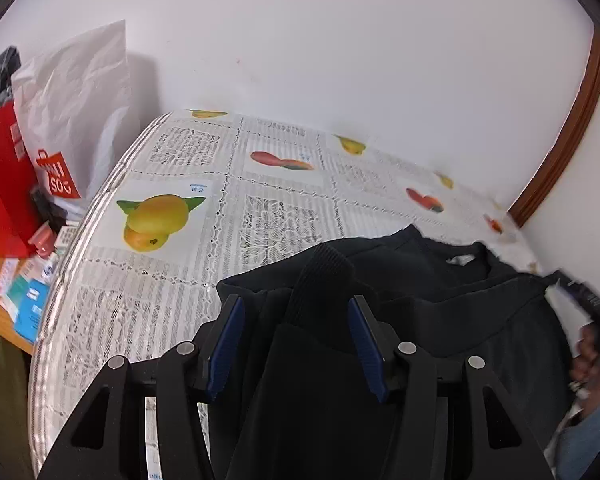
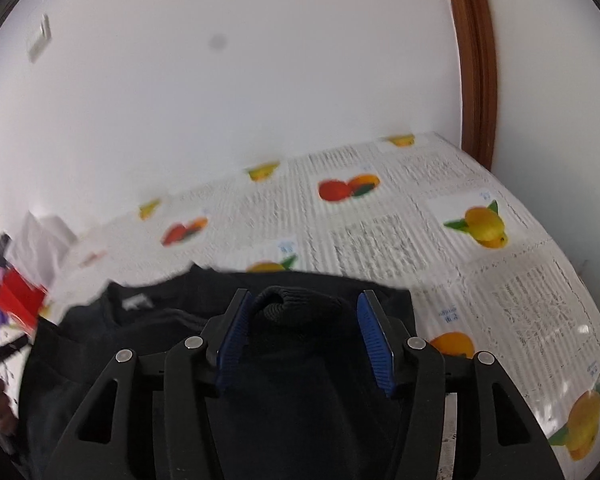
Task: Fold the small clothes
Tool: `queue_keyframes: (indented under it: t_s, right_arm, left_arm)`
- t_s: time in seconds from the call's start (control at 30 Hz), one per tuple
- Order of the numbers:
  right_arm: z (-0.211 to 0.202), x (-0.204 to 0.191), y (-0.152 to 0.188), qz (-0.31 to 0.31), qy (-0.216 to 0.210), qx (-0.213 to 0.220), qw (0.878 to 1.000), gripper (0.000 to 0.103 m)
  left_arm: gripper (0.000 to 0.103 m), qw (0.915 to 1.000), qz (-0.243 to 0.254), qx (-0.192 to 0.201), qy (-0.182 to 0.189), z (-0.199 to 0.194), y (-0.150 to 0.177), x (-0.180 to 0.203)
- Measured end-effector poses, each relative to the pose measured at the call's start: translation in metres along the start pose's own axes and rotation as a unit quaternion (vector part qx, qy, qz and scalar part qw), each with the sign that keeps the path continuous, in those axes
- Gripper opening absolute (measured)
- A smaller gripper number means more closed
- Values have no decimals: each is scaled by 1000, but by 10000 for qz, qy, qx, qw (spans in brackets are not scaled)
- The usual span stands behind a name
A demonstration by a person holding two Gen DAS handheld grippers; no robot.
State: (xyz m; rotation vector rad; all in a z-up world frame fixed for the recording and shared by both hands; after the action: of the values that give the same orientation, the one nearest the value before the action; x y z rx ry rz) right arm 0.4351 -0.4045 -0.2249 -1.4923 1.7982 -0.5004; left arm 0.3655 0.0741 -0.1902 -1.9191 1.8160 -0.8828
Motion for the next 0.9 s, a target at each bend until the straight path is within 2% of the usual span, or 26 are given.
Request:
queue_keyframes:
  t_s: [0.03, 0.13, 0.2, 0.3, 0.4, 0.5, 0.57, 0.63, 0.73, 0.9]
  right_arm:
    - [-6, -2, -4, -73, -27, 95, 9999, 54]
    - [-20, -9, -9, -322, -70, 269, 9991, 55]
    - [-26, -13, -10, -418, -165, 321, 9985, 59]
    - [-8, -15, -2, -640, -11, 24, 9979, 59]
    - [26, -4, 11, -745, 516, -435, 9949, 59]
    - [53, 10, 25, -659, 787, -860, 9910, 52]
    - [58, 14, 26, -615, 798, -847, 9913, 50]
    - [59, 19, 25, -606, 907, -844, 9904, 43]
    - [60, 23, 25, -587, 1020, -845, 9894, 43]
    - [35, 12, 26, -779, 1174, -750, 9872, 44]
  left_arm:
    - [50, 9999, 102, -14, -95, 3, 0, 1]
    - [40, 9981, 382, -149, -449, 15, 5, 2]
    - [35, 9980, 383, -172, -470, 21, 9, 1]
    - [30, 9980, 378, -207, -453, 26, 12, 1]
    - [24, 9979, 412, -200, -457, 26, 12, 1]
    - [24, 9971, 492, -210, -543, 28, 15, 2]
    - [24, 9967, 522, -205, -584, 29, 15, 3]
    - [24, 9969, 505, -209, -574, 29, 14, 3]
    - [26, 9971, 450, -224, -565, 27, 14, 1]
    - [30, 9974, 341, -292, -568, 14, 18, 1]
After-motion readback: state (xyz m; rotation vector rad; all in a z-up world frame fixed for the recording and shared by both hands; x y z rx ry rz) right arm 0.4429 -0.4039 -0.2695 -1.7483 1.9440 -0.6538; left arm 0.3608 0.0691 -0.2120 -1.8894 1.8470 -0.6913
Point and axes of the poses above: each gripper's, at about its wrist camera, not at the fingertips, and z roughly the way its jaws point, x to its right, y to its underside, the point moved 8 cm from there along z, roughly the way its jaws point, and after that the axes turned 3 degrees about z, right-handed, at the moved point
